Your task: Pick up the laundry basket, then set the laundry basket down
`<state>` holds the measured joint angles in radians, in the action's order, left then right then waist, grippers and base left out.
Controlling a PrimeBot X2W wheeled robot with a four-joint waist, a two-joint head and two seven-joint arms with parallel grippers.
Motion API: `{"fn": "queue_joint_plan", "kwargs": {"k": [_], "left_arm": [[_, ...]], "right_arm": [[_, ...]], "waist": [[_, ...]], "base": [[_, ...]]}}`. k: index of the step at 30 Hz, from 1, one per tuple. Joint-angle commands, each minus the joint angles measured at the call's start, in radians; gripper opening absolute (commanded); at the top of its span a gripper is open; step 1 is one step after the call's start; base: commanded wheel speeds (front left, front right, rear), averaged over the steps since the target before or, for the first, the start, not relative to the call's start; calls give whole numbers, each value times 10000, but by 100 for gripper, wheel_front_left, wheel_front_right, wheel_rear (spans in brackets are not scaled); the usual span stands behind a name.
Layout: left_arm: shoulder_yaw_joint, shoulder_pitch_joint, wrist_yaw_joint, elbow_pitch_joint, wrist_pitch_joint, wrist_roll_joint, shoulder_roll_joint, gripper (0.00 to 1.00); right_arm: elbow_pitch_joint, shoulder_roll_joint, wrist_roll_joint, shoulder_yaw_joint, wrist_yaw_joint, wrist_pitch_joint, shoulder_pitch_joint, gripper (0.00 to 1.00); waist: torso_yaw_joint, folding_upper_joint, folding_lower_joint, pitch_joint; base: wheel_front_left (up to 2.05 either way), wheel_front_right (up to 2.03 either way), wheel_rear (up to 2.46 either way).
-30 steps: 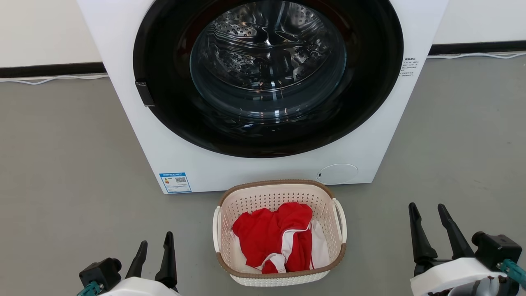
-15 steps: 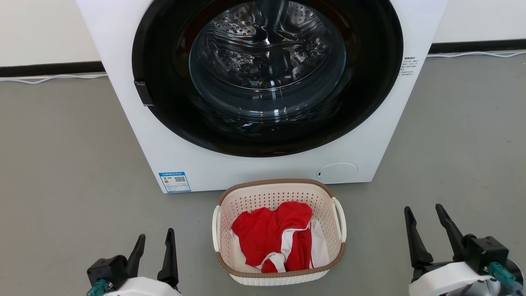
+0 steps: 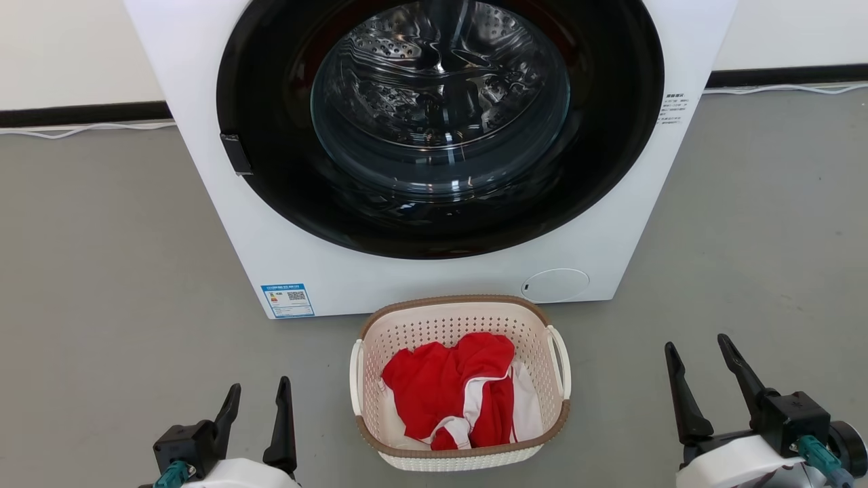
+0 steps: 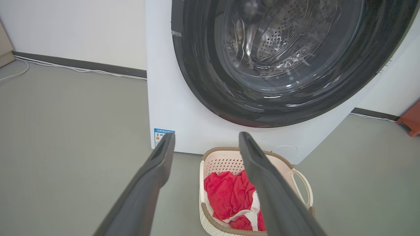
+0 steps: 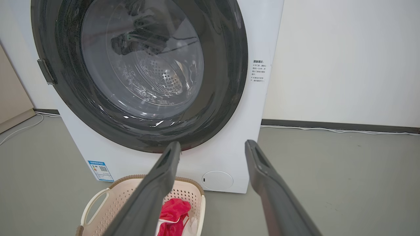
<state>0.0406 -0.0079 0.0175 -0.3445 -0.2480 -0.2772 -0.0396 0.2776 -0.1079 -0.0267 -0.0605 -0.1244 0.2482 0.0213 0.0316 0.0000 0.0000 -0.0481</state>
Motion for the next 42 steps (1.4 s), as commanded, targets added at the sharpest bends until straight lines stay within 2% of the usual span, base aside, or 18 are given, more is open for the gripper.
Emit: {"fn": "queue_joint_plan", "kwargs": {"k": [1,29,36,42], "left_arm": [[-269,-379,-56,212,-137,135,-106,100],[-221,-467,-33,154,-138,64,-106,100],[-155,-696,-28,61,-138,88,-106,100],[2,-1151,-41,-19,-138,152,-106,100]], "right_arm": [[-161,-100,16,207,-63,136,165,100],[-131,-95,-14,180,-63,136,234,100],[-70,-99,1,199,-63,136,440,100],[94,-107,-19,258,-63,136,821,100]], "waist": [[-4,0,0,10],[-22,0,0,-217],[-49,0,0,-631],[-103,0,0,-1401]], "base": [[0,0,0],[0,0,0],[0,0,0],[0,0,0]]}}
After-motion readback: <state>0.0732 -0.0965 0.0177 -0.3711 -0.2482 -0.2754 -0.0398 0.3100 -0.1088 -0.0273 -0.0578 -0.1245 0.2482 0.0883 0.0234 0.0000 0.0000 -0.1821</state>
